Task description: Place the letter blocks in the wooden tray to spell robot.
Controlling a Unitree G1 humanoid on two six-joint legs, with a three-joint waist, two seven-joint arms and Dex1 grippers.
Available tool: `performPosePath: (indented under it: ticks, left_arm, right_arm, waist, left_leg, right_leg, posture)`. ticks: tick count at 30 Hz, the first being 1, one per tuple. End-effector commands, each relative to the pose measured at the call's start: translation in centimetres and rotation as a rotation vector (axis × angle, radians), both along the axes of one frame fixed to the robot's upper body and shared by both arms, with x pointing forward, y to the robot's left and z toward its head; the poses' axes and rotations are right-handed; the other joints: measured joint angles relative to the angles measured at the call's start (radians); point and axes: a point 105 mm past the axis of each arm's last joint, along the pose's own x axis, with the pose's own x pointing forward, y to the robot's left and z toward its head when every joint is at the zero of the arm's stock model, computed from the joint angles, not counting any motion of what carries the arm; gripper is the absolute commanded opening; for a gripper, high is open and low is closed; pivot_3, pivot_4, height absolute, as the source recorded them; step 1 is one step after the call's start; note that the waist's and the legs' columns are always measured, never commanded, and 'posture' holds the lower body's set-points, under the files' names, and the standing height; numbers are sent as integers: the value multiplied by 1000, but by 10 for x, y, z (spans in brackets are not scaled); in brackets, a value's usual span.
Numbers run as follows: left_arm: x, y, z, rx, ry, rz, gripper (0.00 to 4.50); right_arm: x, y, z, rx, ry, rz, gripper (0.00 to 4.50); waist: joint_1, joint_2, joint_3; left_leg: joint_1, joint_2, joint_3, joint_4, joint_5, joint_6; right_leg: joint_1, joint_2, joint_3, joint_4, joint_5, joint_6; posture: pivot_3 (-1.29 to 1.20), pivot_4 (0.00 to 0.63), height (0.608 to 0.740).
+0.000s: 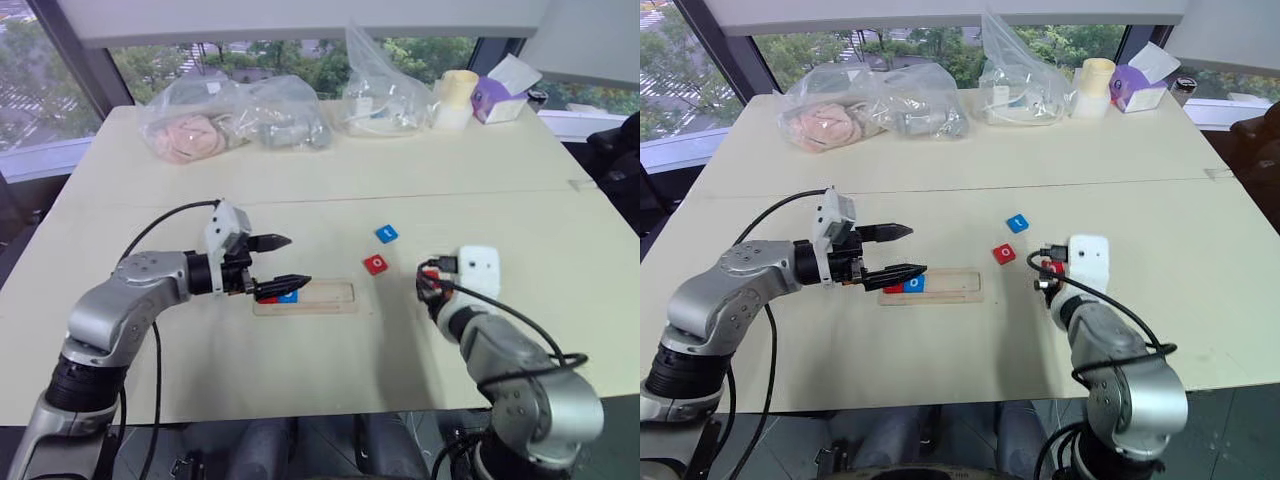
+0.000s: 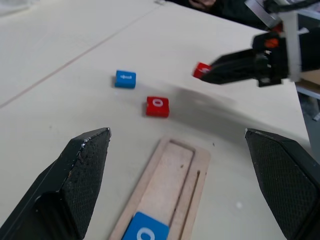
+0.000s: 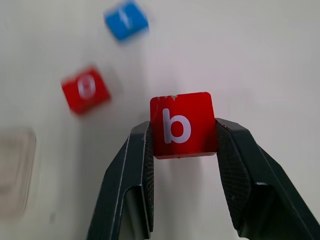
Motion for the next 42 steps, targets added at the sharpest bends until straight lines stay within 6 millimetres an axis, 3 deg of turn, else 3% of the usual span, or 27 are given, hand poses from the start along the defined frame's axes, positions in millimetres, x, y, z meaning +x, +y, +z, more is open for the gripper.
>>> performPosePath:
  ticks: [1,12,18,19,20,24,27,30,34,37,42]
  left_arm:
    - [-2,-5,6,5,-44,-42,4500]
    - [2,-9,5,22,-49,-41,4500]
    - [1,-7,6,26,-58,-27,4500]
    - [1,-6,6,29,-58,-26,4500]
    - [0,-6,6,31,-59,-26,4500]
    - [-9,1,8,71,-50,-66,4500]
    - [-21,8,9,130,-41,-128,4500]
    - [-33,10,11,175,-32,-193,4500]
    - [-46,11,11,215,-16,-251,4500]
    - [-57,15,5,288,-6,-281,4500]
    - [-61,19,2,290,9,-236,4500]
  right_arm:
    - [-9,10,7,31,-32,25,1147]
    - [-16,26,-18,135,84,30,1147]
    - [-12,32,-16,127,75,99,4186]
    - [-10,31,-13,123,60,109,4407]
    - [-10,30,-10,121,50,114,4407]
    - [12,11,35,26,-185,232,4407]
    - [10,7,54,-20,-285,515,4407]
    - [-6,1,47,-73,-250,797,4407]
    - [-6,-15,37,-117,-232,925,4407]
    - [-7,-31,14,-209,-163,1063,4407]
    - [6,-43,-2,-273,-165,1146,4407]
  waist:
    - [-1,0,0]
    - [-1,0,0]
    - [0,0,0]
    - [0,0,0]
    - [0,0,0]
    - [-3,1,1]
    - [0,0,1]
    - [5,-1,1]
    - [-1,-1,2]
    - [-3,-1,2]
    - [2,-2,2]
  left_leg:
    - [0,0,0,0,0,0]
    - [0,0,0,-1,0,0]
    - [-1,0,0,-1,0,0]
    - [-1,0,0,-1,0,0]
    - [-1,0,0,-1,0,0]
    - [-3,0,1,-1,0,0]
    - [-4,0,2,0,0,0]
    - [-6,-1,5,-1,-1,1]
    - [-6,0,8,-1,-2,3]
    - [-5,0,9,1,-2,3]
    - [-4,1,9,3,-2,2]
  right_leg:
    - [0,0,0,0,0,0]
    - [-1,-1,0,-1,0,0]
    - [-1,-1,0,-1,0,0]
    - [-1,-1,0,-1,0,0]
    - [-1,-1,0,-2,0,0]
    - [-3,-1,0,-2,0,0]
    - [-3,-1,0,-3,0,0]
    - [-2,-1,-1,-5,-2,3]
    - [-2,-3,0,-5,-2,4]
    - [-2,-3,2,-5,-2,3]
    - [0,-6,2,-5,-1,3]
  posture:
    - [0,150,740]
    - [0,150,740]
    - [0,150,740]
    - [0,150,740]
    - [0,150,740]
    - [0,150,740]
    - [0,150,740]
    - [0,150,740]
    - [0,150,740]
    - [0,150,740]
    - [0,150,740]
